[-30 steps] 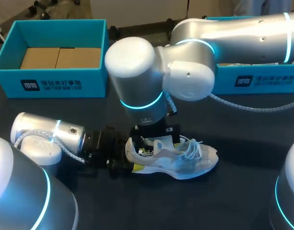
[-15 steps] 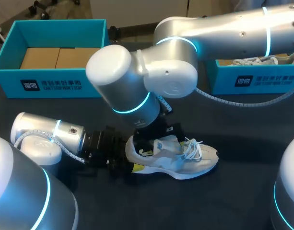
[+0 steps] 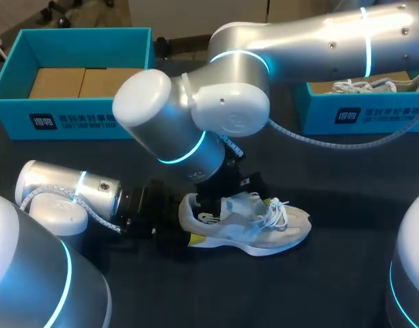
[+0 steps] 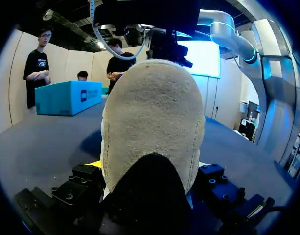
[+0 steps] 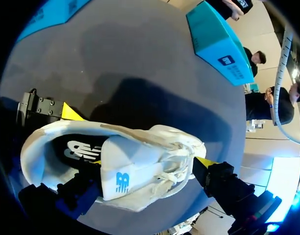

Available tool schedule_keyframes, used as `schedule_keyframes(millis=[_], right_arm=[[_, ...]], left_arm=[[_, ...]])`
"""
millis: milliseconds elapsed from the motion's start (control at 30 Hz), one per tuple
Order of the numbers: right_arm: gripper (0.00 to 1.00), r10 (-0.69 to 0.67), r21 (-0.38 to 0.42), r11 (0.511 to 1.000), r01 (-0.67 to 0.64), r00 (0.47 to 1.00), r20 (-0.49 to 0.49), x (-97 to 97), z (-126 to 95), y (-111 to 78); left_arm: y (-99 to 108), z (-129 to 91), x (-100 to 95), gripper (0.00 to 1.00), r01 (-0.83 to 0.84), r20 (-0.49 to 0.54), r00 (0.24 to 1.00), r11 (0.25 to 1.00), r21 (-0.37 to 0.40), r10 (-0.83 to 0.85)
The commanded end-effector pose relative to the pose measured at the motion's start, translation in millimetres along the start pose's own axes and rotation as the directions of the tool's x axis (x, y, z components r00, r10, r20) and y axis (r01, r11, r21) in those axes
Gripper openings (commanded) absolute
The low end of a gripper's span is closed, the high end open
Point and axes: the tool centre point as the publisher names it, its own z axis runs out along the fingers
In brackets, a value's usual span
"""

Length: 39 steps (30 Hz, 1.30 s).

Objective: Take the shoe out of the shoebox, open the shoe tongue, remove and reinsert the insole, then place the shoe into the shoebox

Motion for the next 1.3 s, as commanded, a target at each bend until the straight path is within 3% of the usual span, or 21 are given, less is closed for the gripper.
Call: schedule_keyframes(millis=[33,400,567,600,633,667,1000,1300], right_arm=[[1.00,0.587,-0.010,0.809,-0.587,0.809,-0.021,-9.4,-4.7,-7.4],[1.00,0.595,0.037,0.803,-0.594,0.799,-0.091,-29.6,-5.6,-9.4],[0.82,0.581,0.055,0.813,-0.579,0.805,-0.120,-30.8,-6.9,-9.3],[0.69,0.576,0.063,0.817,-0.572,0.808,-0.126,-29.2,-7.5,-9.1],[0.67,0.570,0.067,0.822,-0.566,0.811,-0.133,-28.7,-7.4,-8.9],[0.49,0.564,0.074,0.825,-0.560,0.813,-0.144,-27.8,-7.7,-8.7],[0.38,0.529,0.099,0.848,-0.520,0.829,-0.179,-23.1,-17.4,-10.0],[0.35,0.454,0.090,0.891,-0.445,0.867,-0.205,-15.2,-27.9,-8.9]], left_arm=[[1.0,1.2,1.7,0.00,0.000,0.002,1.000,1.000,-0.002,0.000],[1.0,1.2,1.7,0.00,0.000,0.002,1.000,1.000,-0.002,0.000],[1.0,1.2,1.7,0.00,0.000,0.002,1.000,1.000,-0.002,0.000],[1.0,1.2,1.7,0.00,0.000,0.002,1.000,1.000,-0.002,0.000],[1.0,1.2,1.7,0.00,0.000,0.002,1.000,1.000,-0.002,0.000],[1.0,1.2,1.7,0.00,0.000,0.002,1.000,1.000,-0.002,0.000],[1.0,1.2,1.7,0.00,0.000,0.002,1.000,1.000,-0.002,0.000],[1.0,1.2,1.7,0.00,0.000,0.002,1.000,1.000,-0.002,0.000]])
